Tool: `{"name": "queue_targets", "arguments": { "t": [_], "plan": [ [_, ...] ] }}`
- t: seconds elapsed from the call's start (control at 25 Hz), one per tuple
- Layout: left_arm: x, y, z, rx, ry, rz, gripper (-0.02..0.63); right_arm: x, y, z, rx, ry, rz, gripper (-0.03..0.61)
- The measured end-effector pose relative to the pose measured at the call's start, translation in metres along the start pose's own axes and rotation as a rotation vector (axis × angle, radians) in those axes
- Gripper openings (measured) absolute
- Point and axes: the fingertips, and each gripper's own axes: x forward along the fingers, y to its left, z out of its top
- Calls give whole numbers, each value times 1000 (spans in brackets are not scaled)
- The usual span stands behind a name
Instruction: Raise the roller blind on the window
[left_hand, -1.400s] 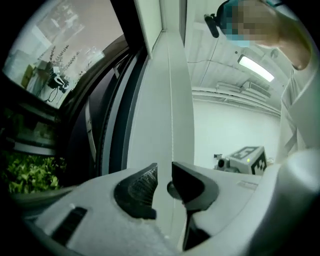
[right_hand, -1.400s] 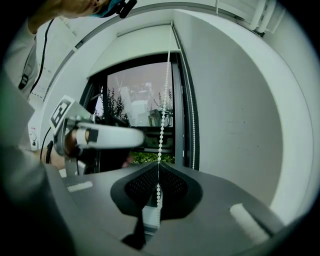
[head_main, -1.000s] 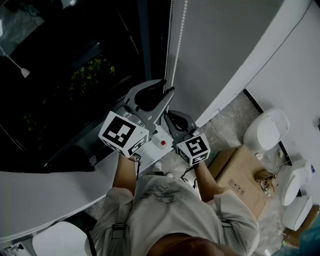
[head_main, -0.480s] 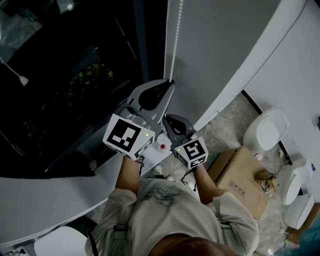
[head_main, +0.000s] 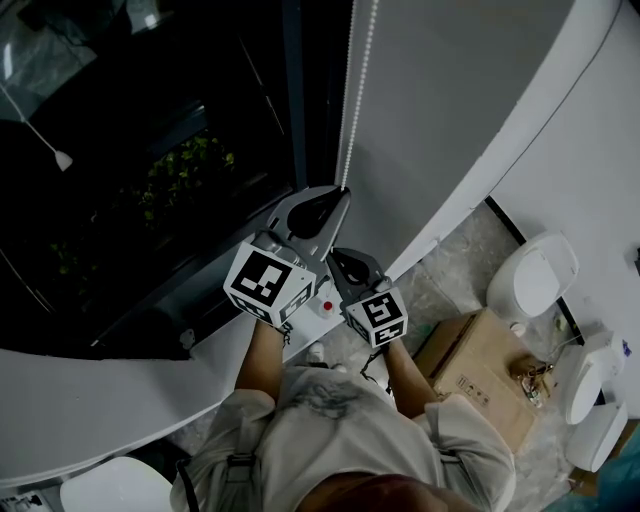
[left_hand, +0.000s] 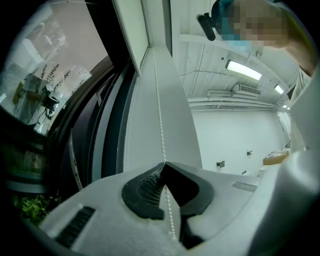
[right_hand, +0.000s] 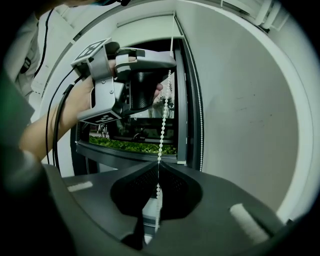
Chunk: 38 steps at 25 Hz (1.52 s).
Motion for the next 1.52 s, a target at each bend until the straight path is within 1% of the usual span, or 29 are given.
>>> {"name": "queue_targets", "arguments": {
  "t": [0.32,1.52],
  "plan": [
    [-1,0,-30,-40,41,5,9,3,0,-29,19,58,-4,11],
    [-16,-7,-100,-126,139,23,9,2,7,-101,59,199,8,11]
  ]
}}
